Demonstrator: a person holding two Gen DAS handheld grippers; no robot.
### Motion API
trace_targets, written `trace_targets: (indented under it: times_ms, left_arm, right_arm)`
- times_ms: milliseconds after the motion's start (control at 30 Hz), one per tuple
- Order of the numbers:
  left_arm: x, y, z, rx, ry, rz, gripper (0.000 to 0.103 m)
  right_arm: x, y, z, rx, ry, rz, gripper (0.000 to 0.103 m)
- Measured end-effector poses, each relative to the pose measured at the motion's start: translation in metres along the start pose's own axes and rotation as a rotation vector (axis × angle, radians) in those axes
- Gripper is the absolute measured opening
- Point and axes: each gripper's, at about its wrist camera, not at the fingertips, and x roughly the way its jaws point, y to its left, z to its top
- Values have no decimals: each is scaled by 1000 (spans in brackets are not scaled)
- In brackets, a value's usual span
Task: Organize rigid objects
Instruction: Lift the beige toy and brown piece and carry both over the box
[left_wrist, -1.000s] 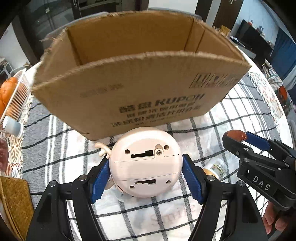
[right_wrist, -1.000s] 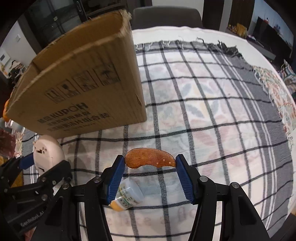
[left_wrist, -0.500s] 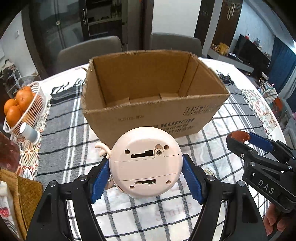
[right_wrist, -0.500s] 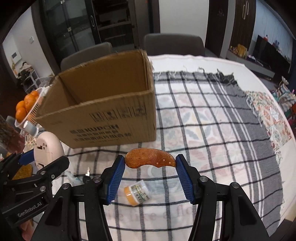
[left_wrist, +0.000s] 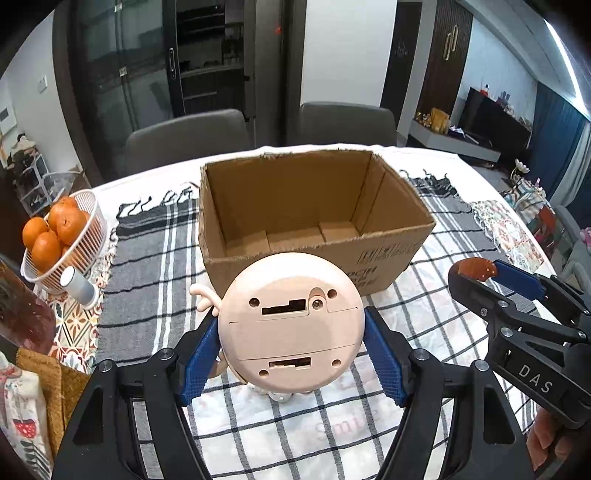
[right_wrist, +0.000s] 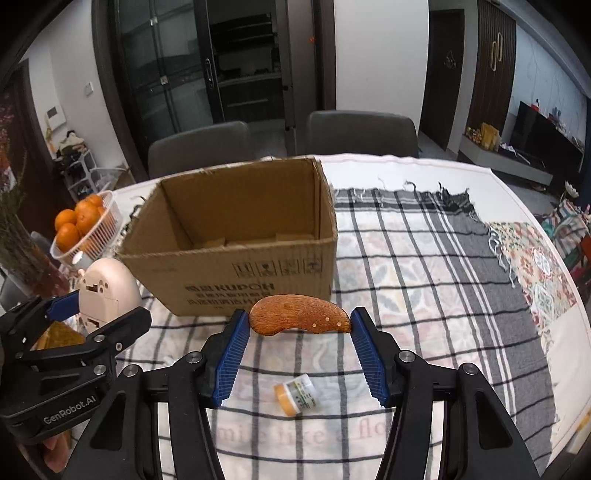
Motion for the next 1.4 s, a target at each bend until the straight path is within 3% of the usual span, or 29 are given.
trace_targets:
  times_ms: [367, 767, 1133, 1400]
  left_arm:
    - [-13, 5, 15, 5, -55, 2, 74]
    - [-12, 15, 42, 5, -90, 32, 74]
    - [11, 26, 66, 16, -63, 50, 74]
    - [41, 36, 83, 32, -4, 63, 74]
  right_arm:
    - [-19, 8, 15, -22, -80, 14, 58]
    - [-12, 13, 41, -43, -110, 32, 58]
    - [18, 17, 66, -62, -73, 47, 58]
    - [53, 19, 87, -90, 2, 57, 58]
